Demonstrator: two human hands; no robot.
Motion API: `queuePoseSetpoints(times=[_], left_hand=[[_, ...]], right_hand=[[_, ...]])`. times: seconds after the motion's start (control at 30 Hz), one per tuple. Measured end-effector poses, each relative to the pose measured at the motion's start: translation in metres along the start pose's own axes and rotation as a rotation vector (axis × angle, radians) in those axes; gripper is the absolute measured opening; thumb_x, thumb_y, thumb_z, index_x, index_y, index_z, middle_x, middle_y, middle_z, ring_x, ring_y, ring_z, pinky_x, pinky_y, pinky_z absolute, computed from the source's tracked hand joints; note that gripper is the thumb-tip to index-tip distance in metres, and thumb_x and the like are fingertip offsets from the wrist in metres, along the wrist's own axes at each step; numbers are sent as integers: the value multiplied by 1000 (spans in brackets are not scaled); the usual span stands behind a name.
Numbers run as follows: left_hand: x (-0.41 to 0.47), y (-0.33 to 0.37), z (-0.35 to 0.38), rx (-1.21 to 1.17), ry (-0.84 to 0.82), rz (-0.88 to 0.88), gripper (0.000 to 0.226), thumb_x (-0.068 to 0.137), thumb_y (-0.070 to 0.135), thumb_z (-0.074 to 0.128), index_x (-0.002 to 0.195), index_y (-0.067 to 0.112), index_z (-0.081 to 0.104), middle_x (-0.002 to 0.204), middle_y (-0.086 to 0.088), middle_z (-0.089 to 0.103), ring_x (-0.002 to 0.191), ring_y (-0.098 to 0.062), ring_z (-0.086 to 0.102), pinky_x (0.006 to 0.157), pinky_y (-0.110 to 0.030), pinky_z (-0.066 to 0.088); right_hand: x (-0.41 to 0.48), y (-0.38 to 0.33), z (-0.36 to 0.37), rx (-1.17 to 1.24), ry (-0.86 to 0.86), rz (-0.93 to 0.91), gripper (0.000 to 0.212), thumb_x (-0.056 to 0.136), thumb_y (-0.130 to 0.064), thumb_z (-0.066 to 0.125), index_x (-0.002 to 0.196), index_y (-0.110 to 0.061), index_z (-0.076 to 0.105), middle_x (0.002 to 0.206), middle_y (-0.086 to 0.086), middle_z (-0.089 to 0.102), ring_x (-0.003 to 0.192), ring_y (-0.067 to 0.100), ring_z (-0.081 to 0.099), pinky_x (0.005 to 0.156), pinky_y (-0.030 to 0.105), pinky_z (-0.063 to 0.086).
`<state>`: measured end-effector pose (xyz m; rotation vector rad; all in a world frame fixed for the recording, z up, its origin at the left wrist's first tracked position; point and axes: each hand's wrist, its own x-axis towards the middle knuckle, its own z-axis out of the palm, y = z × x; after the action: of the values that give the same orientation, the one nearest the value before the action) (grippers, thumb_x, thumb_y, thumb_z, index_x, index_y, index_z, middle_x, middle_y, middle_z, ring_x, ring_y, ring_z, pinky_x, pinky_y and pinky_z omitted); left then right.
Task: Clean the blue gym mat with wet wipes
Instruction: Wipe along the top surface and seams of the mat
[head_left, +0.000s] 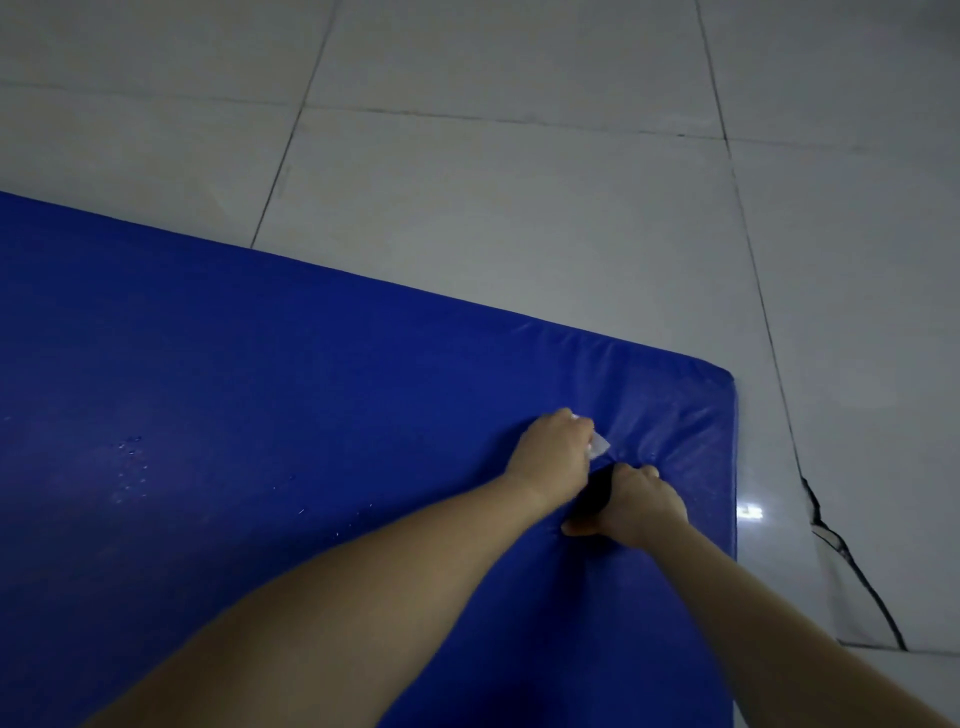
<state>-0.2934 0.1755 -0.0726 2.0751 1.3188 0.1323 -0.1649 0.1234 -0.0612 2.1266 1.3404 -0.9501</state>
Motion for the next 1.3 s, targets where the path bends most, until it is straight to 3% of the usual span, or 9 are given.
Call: queuePoseSetpoints(times=[0.07, 0.17, 0.4, 0.57, 0.73, 0.87, 1.03, 1.23, 1.3], left_hand=[[-3, -8, -7, 139, -36, 79, 11, 93, 10, 52, 100, 6, 60, 108, -14, 57, 97, -33, 56, 77, -44, 47], [-6, -42, -32, 194, 32, 27, 9, 94, 7, 51, 96, 8, 60, 108, -11, 57, 97, -30, 56, 78, -43, 51], [-42, -161, -105, 165, 292, -457, 16, 96, 12, 52, 103, 10, 66, 113, -8, 65, 99, -28, 60, 85, -45, 52], [-42, -142, -91, -29, 446, -729, 19, 100, 19, 53, 110, 4, 60, 115, -18, 61, 98, -34, 61, 76, -40, 49], [-36, -70, -37, -118, 363, -561, 19, 97, 13, 54, 113, 8, 61, 120, -13, 59, 104, -30, 60, 80, -34, 44], [-39, -18, 2, -83, 204, -347, 20, 93, 11, 55, 112, 12, 62, 118, -12, 61, 105, -30, 60, 89, -38, 48], [-50, -11, 7, 1, 45, -111, 12, 93, 9, 53, 102, 14, 58, 110, -8, 57, 98, -28, 58, 82, -39, 51], [-55, -82, -44, 79, 158, -233, 14, 92, 8, 52, 96, 15, 64, 108, -6, 61, 92, -26, 61, 84, -41, 51], [-62, -114, -67, 114, 208, -343, 14, 92, 7, 53, 91, 16, 63, 106, -7, 62, 91, -28, 63, 78, -35, 49]], right_hand=[[-1, 0, 0, 11, 3, -7, 110, 53, -77, 80, 138, -17, 44, 141, 12, 43, 119, 27, 57, 92, 37, 49], [-3, 1, -3, 27, -3, -29, 109, 53, -78, 80, 136, -17, 43, 139, 11, 43, 119, 28, 56, 92, 38, 48], [-6, 2, -5, 20, -7, -48, 108, 55, -79, 79, 135, -17, 43, 140, 12, 42, 119, 28, 55, 94, 38, 49], [-6, 2, -7, 28, -8, -50, 104, 54, -78, 80, 131, -17, 46, 138, 11, 45, 118, 26, 55, 93, 37, 50], [-5, 3, -6, 35, -5, -42, 106, 53, -78, 81, 132, -17, 46, 139, 10, 45, 119, 26, 54, 90, 36, 48], [-4, 1, -6, 36, 1, -34, 106, 51, -77, 82, 132, -18, 49, 135, 10, 50, 114, 25, 57, 82, 33, 49], [-4, -2, -9, 19, -4, -35, 98, 50, -77, 81, 124, -19, 54, 131, 8, 54, 106, 22, 60, 82, 34, 53], [-6, 4, -7, 31, 16, -66, 102, 52, -79, 81, 126, -17, 48, 134, 9, 48, 118, 26, 55, 91, 38, 49], [-7, 4, -8, 34, 9, -67, 102, 53, -78, 81, 127, -16, 48, 135, 10, 47, 118, 27, 54, 92, 39, 49]])
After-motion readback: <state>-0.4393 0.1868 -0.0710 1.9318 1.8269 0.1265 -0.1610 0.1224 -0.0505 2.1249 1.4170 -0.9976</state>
